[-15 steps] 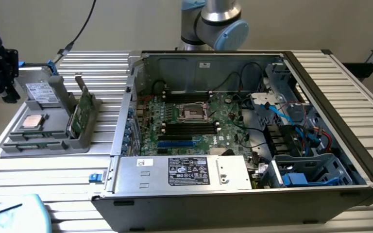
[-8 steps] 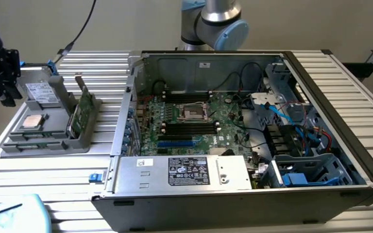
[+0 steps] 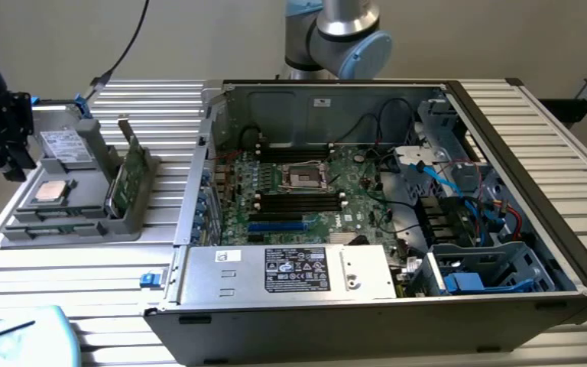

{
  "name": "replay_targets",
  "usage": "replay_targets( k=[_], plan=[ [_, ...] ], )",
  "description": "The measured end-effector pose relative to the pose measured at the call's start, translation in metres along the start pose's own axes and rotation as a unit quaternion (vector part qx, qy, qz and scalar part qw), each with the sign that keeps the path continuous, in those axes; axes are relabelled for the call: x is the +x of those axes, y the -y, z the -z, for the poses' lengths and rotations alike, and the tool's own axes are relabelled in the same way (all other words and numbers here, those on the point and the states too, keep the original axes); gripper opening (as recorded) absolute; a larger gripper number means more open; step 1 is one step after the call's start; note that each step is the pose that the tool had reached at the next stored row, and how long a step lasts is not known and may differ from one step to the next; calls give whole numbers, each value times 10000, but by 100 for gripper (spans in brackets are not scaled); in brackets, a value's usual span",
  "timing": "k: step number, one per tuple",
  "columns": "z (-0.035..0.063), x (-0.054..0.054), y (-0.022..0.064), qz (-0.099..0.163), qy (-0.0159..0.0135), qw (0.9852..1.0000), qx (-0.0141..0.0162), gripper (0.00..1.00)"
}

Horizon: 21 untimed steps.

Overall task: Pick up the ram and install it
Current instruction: 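Pick up the ram and move it above insertion slot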

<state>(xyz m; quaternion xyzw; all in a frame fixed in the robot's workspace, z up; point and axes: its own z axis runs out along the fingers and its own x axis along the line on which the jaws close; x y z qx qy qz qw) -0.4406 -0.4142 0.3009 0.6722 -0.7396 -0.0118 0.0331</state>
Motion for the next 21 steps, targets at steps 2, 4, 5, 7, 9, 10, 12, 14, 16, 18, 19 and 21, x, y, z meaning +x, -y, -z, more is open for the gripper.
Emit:
replay_targets(
  k=[2, 4, 5, 7, 9, 10, 12, 14, 16, 18, 19, 21],
  plan=[
    [-37, 13, 3, 58, -4, 10000, 0, 31],
    [-73, 28, 7, 131, -9, 9999, -3, 31],
    [-92, 34, 9, 169, -11, 9999, -3, 31],
    [-129, 47, 13, 245, -16, 9997, -3, 31],
    [-166, 59, 16, 322, -22, 9995, -3, 31],
    [-184, 65, 18, 355, -24, 9994, -3, 31],
    [-222, 77, 24, 418, -28, 9991, 0, 31],
    [-257, 86, 36, 460, -30, 9989, 1, 31],
    [-292, 94, 54, 494, -32, 9988, 2, 31],
    [-328, 101, 79, 533, -35, 9986, 4, 31],
    [-345, 104, 93, 553, -36, 9985, 4, 31],
    [-379, 107, 123, 594, -39, 9982, 5, 31]
  ],
)
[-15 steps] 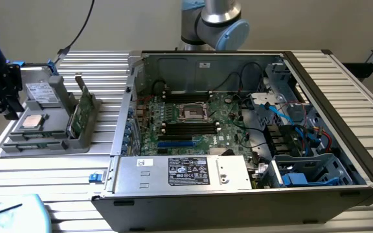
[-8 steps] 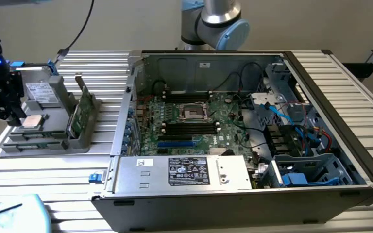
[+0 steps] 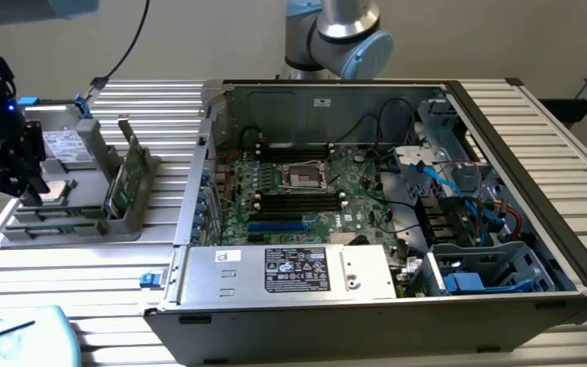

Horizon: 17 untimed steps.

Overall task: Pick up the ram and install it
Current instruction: 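Pick up the ram and move it above insertion slot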

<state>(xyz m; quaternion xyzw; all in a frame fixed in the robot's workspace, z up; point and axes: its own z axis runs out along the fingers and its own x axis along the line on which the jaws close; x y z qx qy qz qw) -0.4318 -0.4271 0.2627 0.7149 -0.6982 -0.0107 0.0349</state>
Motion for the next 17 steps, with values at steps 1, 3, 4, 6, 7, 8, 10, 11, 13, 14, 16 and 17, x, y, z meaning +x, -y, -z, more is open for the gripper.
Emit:
replay_targets(
  k=[1, 3, 4, 6, 7, 8, 10, 11, 13, 14, 16, 17],
  plan=[
    [-18, 3, 14, 21, -2, 10000, 0, 31],
    [-54, 8, 36, 60, -4, 10000, 2, 31],
    [-72, 9, 39, 77, -5, 10000, 3, 31],
    [-108, 9, 41, 110, -7, 9999, 4, 31],
    [-126, 11, 43, 127, -8, 9999, 4, 31],
    [-144, 13, 44, 145, -9, 9999, 5, 31],
    [-179, 16, 46, 181, -12, 9998, 6, 31],
    [-198, 18, 47, 201, -13, 9998, 7, 31],
    [-235, 21, 49, 240, -15, 9997, 8, 31],
    [-252, 22, 50, 258, -17, 9997, 8, 31],
    [-289, 24, 52, 291, -19, 9996, 9, 31],
    [-308, 24, 53, 309, -20, 9995, 10, 31]
  ],
)
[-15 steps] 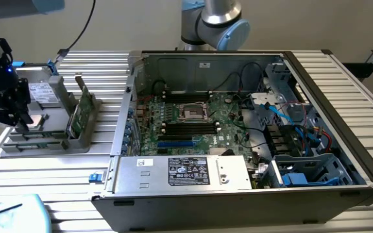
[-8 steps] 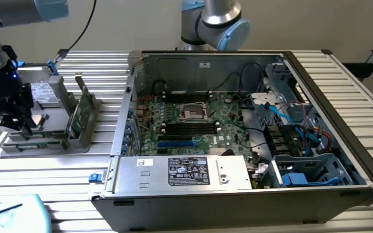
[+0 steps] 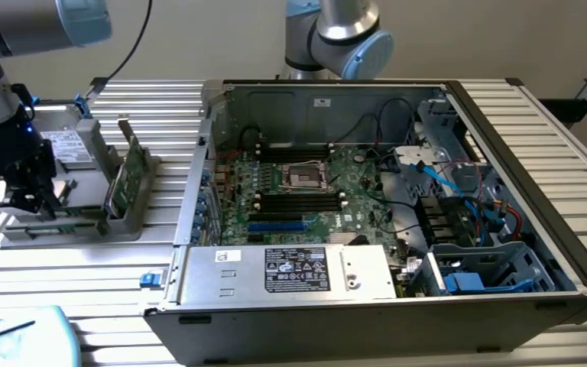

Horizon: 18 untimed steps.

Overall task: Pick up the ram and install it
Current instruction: 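Pick up the ram and move it above insertion slot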

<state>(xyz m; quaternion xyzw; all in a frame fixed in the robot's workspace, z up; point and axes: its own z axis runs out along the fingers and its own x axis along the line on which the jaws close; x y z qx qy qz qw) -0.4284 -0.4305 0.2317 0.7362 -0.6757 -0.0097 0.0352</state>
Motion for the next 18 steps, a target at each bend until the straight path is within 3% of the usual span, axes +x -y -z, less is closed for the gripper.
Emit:
replay_targets(
  k=[18],
  plan=[
    [-326, 34, 18, 432, -28, 9991, 11, 31]
  ],
)
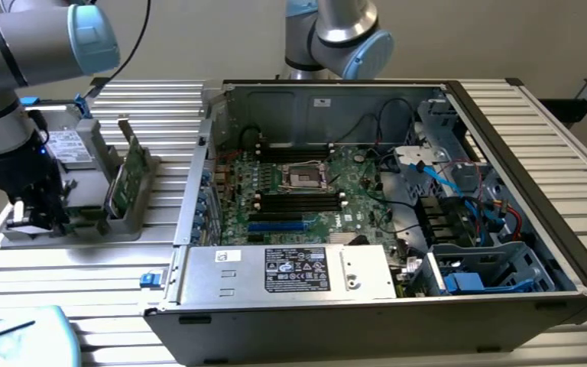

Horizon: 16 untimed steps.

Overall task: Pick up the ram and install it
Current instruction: 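Pick up the ram and move it above insertion slot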

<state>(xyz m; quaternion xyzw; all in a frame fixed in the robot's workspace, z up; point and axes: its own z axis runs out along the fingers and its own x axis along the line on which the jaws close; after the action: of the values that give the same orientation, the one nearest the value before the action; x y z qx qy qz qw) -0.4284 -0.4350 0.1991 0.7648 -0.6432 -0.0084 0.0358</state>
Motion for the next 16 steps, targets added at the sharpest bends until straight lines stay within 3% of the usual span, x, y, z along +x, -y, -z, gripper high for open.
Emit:
replay_targets(
  k=[5, 7, 9, 16],
  plan=[
    [-30, 4, 22, 53, 10, 10000, 4, 31],
    [-32, 5, 32, 64, 41, 10000, 10, 31],
    [-34, 5, 36, 68, 91, 9999, 19, 31],
    [-53, 6, 36, 68, 97, 9999, 20, 31]
  ],
)
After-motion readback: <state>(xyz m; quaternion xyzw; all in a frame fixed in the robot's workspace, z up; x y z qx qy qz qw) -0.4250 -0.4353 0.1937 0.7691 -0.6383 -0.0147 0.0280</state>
